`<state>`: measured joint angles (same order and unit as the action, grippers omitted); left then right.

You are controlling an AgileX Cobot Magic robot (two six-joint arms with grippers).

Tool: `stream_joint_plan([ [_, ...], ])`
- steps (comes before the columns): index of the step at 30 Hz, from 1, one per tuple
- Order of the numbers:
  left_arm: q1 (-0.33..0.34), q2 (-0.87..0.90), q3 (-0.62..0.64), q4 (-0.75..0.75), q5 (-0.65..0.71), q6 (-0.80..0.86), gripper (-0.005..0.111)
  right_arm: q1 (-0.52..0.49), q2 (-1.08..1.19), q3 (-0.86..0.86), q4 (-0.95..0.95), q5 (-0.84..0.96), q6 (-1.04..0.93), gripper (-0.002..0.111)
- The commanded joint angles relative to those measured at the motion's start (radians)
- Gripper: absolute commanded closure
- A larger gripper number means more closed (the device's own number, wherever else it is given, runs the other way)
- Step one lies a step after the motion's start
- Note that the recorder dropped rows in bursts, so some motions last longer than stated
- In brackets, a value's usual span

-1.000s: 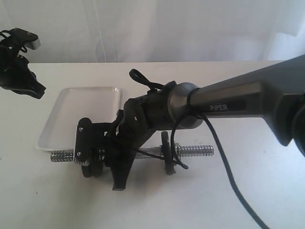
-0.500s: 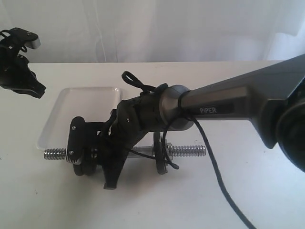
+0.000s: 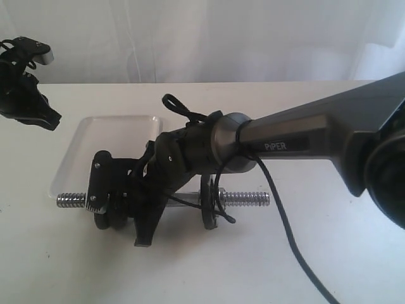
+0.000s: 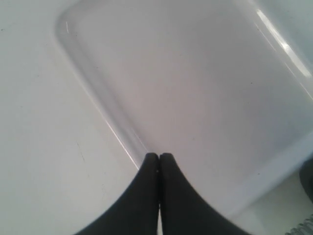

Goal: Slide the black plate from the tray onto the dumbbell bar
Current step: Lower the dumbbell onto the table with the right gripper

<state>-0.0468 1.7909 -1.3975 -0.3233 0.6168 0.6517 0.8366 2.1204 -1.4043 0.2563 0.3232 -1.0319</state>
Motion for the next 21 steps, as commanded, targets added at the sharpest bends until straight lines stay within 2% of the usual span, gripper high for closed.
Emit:
stream_joint_plan([
  [1, 0.000, -0.015, 0.007, -0.013, 0.014, -0.009, 0.107, 0.000, -0.036, -0.030, 0.039, -0.109, 0.007, 0.034],
  [3, 0.000, -0.015, 0.007, -0.013, 0.014, -0.009, 0.107, 0.000, -0.036, -0.030, 0.039, -0.107, 0.007, 0.022],
  [5, 0.000, -0.015, 0.007, -0.013, 0.014, -0.009, 0.107, 0.000, -0.036, -0.030, 0.039, -0.100, 0.007, 0.017],
  [21, 0.000, -0.015, 0.007, -0.013, 0.014, -0.009, 0.107, 0.000, -0.076, -0.030, 0.031, 0.009, 0.012, 0.019],
])
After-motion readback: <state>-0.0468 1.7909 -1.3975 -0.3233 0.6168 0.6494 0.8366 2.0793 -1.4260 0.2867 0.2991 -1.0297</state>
